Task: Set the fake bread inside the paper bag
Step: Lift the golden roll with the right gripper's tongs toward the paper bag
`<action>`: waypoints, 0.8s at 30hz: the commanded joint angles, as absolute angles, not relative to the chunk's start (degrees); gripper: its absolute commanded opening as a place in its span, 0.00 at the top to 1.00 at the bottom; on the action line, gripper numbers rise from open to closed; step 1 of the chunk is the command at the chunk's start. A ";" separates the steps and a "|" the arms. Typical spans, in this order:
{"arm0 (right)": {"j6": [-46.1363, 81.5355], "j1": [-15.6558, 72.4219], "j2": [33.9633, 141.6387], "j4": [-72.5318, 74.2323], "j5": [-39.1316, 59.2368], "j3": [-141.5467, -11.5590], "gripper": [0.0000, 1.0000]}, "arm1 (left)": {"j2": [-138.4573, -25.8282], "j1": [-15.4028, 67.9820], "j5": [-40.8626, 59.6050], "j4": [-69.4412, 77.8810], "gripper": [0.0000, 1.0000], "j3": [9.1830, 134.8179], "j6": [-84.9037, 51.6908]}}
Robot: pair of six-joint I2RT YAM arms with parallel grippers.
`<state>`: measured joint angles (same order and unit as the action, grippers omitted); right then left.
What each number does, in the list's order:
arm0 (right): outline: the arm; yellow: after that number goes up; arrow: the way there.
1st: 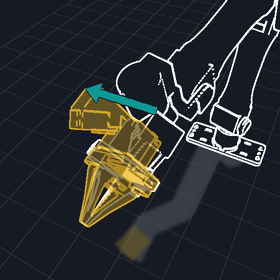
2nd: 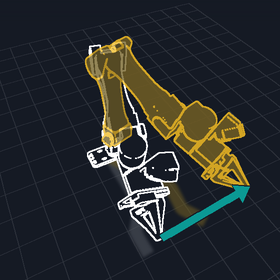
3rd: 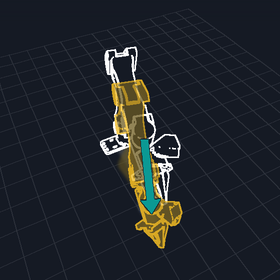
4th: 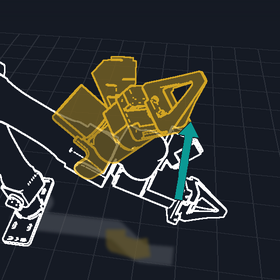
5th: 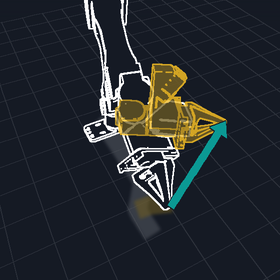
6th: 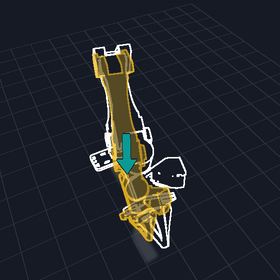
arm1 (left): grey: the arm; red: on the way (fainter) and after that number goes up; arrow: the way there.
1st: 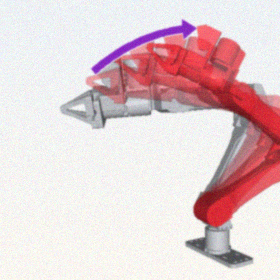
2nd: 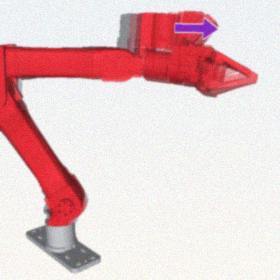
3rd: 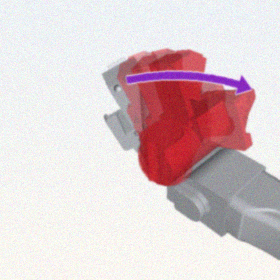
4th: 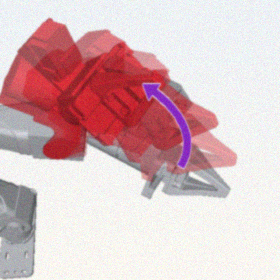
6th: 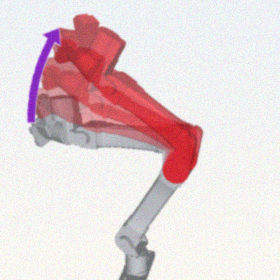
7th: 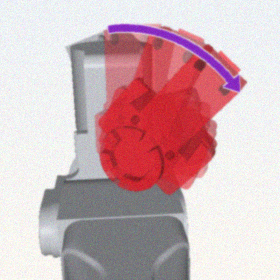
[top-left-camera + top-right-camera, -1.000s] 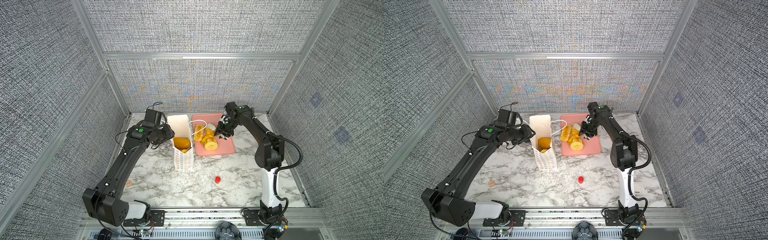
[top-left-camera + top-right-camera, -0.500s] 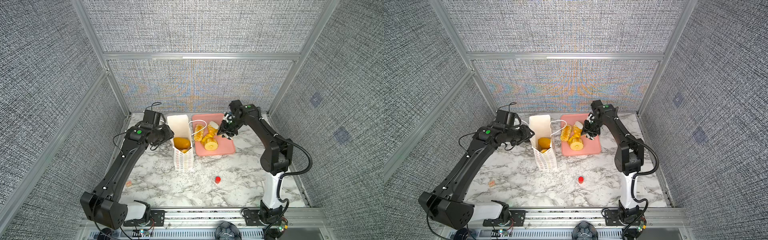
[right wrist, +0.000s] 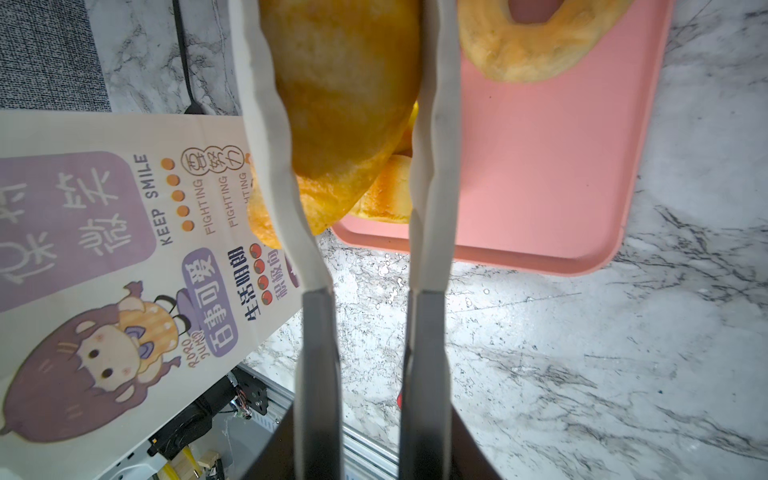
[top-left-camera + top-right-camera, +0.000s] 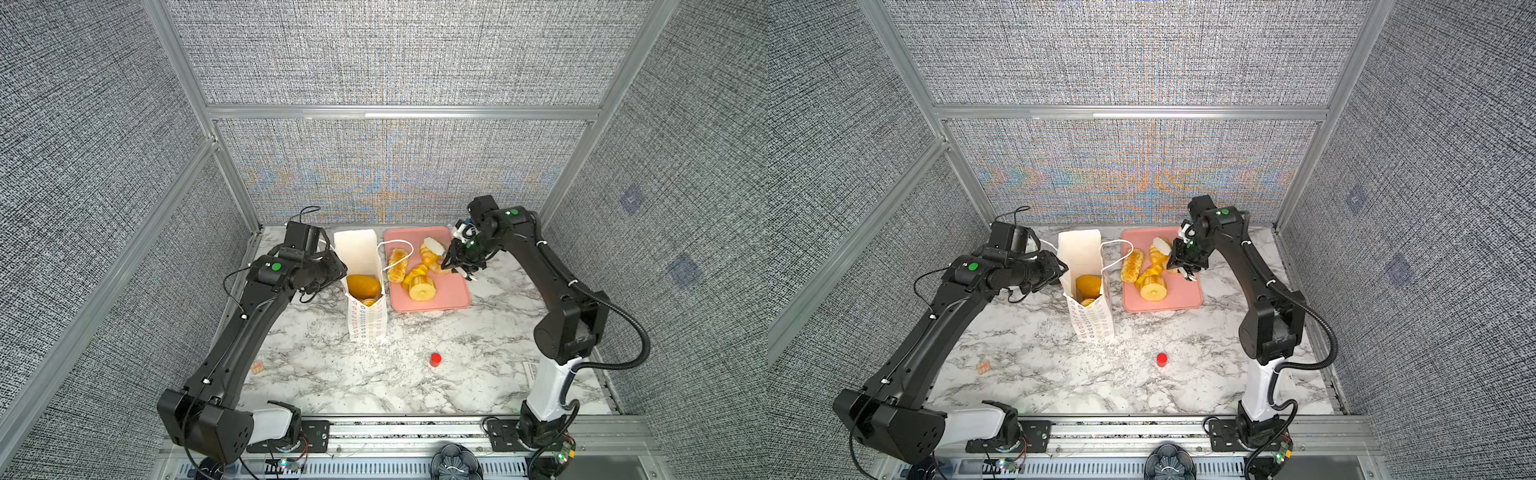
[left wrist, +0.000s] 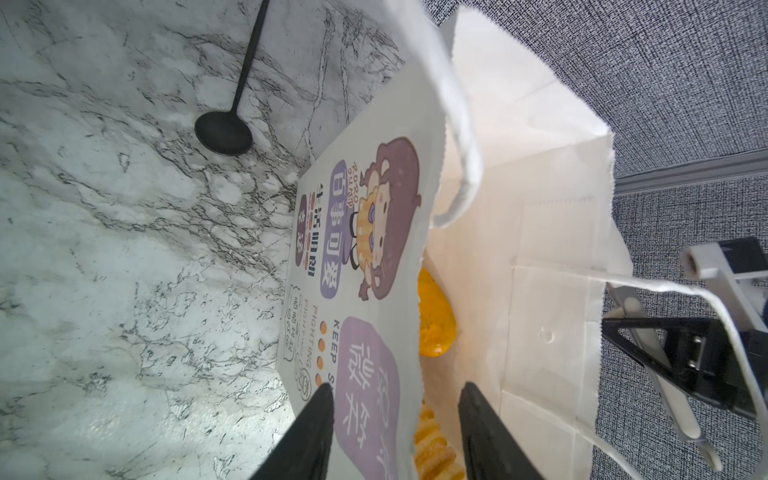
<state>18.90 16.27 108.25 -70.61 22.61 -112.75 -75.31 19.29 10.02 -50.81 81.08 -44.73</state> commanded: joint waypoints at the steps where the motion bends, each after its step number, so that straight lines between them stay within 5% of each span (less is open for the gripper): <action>1: 17.51 16.45 106.01 -71.93 21.46 -114.18 0.63 | -75.13 19.16 9.83 -50.06 0.53 81.43 -45.00; 10: 16.28 17.25 100.35 -74.92 19.18 -119.53 0.63 | -75.32 19.16 9.96 -49.61 0.73 81.55 -44.76; 24: 15.01 22.51 94.05 -74.55 16.52 -124.81 0.63 | -76.36 19.15 11.11 -48.97 0.89 81.91 -44.82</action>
<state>16.23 21.63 94.74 -75.44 16.95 -123.59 -76.12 19.29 10.52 -49.82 81.49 -45.04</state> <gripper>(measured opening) 0.371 0.108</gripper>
